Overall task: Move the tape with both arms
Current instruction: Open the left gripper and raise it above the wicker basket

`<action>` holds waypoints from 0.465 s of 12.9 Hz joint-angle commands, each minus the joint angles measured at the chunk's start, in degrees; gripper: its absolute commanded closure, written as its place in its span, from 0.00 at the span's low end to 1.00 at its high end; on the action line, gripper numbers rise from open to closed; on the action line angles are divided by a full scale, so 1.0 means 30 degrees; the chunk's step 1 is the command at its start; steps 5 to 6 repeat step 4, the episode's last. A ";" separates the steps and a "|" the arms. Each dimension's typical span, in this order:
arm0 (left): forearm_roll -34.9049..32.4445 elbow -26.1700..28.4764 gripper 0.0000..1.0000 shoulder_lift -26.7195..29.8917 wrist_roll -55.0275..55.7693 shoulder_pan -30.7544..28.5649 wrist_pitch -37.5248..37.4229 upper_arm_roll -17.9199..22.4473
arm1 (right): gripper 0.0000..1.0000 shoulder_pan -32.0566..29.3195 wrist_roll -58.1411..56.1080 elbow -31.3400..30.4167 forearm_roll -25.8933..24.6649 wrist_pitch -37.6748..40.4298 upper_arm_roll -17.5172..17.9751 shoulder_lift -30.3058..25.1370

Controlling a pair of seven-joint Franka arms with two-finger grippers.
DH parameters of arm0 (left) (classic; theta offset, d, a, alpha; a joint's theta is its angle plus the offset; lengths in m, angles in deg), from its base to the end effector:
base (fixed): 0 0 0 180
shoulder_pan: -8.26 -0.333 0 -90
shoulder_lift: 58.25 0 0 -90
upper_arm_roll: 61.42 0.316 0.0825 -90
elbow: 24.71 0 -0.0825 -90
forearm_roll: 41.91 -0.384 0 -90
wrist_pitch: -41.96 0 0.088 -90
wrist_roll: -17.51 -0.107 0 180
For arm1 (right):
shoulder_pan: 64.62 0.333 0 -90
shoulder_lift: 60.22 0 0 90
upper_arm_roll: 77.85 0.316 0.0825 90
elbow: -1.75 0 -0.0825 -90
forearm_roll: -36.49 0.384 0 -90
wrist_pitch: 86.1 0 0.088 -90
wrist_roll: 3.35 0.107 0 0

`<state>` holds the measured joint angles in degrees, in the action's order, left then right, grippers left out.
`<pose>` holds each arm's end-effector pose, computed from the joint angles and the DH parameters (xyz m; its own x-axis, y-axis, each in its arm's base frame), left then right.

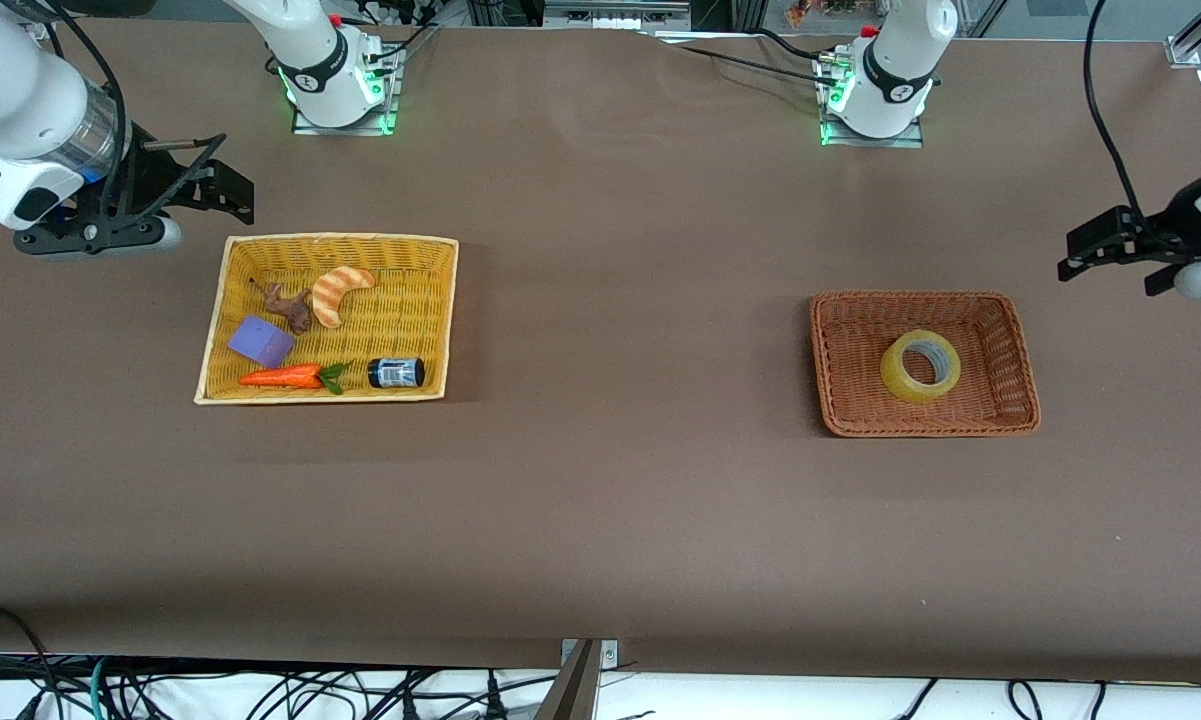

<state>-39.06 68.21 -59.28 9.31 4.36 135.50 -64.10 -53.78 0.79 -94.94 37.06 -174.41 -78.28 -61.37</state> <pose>0.5641 0.0072 0.5958 0.9930 -0.1183 0.0001 -0.1181 -0.9917 0.0510 0.5311 0.0986 0.5784 0.9861 0.1081 -0.1262 0.1088 -0.9941 -0.0009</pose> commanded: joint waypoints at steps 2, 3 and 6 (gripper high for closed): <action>-0.0537 0.2837 0.00 0.2247 0.0740 0.1563 0.1046 0.0949 | 0.00 -0.0039 -0.0298 -0.0027 0.0014 0.0053 -0.0030 -0.0261; -0.0537 0.2633 0.00 0.2160 0.0768 0.1534 0.0930 0.0949 | 0.00 -0.0039 -0.0298 -0.0027 0.0043 0.0053 -0.0030 -0.0232; -0.0537 0.2457 0.00 0.2072 0.0740 0.1504 0.0899 0.0920 | 0.00 -0.0039 -0.0298 -0.0027 0.0014 0.0082 -0.0030 -0.0261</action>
